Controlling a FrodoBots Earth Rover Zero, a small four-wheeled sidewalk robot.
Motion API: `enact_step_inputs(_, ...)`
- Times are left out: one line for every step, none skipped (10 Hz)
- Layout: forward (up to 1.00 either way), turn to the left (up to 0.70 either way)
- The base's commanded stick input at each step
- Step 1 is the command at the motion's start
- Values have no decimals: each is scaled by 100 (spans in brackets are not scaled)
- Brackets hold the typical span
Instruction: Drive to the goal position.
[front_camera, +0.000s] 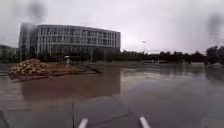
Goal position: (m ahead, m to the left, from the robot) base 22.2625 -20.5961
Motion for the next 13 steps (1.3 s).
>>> enact_step_inputs(100, 0)
enact_step_inputs(100, -3)
enact_step_inputs(100, -40)
enact_step_inputs(100, -40)
enact_step_inputs(100, -40)
enact_step_inputs(100, -40)
enact_step_inputs(100, -40)
enact_step_inputs(100, -37)
enact_step_inputs(100, -28)
enact_step_inputs(100, -8)
enact_step_inputs(100, 0)
enact_step_inputs(100, 0)
enact_step_inputs(100, 0)
